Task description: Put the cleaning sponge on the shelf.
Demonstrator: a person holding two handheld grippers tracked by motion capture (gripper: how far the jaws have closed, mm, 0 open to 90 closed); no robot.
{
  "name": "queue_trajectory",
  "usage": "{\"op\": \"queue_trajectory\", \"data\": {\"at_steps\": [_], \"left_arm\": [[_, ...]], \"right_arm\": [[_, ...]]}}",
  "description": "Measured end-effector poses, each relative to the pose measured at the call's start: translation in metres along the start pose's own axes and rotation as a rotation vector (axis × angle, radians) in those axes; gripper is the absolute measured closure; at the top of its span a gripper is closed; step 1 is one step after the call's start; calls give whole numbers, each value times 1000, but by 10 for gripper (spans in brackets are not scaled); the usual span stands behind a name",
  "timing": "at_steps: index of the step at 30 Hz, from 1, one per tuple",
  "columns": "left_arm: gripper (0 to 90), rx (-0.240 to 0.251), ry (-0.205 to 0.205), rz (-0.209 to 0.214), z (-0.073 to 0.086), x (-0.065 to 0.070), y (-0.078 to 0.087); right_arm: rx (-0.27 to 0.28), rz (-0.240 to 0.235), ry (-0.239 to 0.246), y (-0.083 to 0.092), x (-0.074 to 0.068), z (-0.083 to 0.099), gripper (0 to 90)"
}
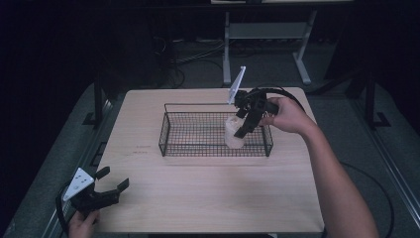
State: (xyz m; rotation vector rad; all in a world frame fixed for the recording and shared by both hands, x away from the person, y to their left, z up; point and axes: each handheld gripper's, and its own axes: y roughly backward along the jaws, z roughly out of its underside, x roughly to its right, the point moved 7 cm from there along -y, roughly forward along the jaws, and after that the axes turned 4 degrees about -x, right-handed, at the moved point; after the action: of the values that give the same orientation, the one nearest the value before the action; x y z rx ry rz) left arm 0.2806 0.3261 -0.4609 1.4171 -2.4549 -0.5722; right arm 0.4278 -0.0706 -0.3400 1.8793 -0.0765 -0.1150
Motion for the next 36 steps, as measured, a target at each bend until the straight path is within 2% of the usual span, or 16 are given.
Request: {"op": "queue_trajectory", "data": {"at_steps": [12,15,36], "left_arm": [[139,0,-1,3,0,0,0],[139,1,-2,3,0,0,0],[139,3,-8,9,-1,2,-1]], "right_arm": [[-5,9,-32,-2,21,-3,282],[10,1,-46,-3,24,-4,282],[17,-5,-106,-21,52,1,282]]}}
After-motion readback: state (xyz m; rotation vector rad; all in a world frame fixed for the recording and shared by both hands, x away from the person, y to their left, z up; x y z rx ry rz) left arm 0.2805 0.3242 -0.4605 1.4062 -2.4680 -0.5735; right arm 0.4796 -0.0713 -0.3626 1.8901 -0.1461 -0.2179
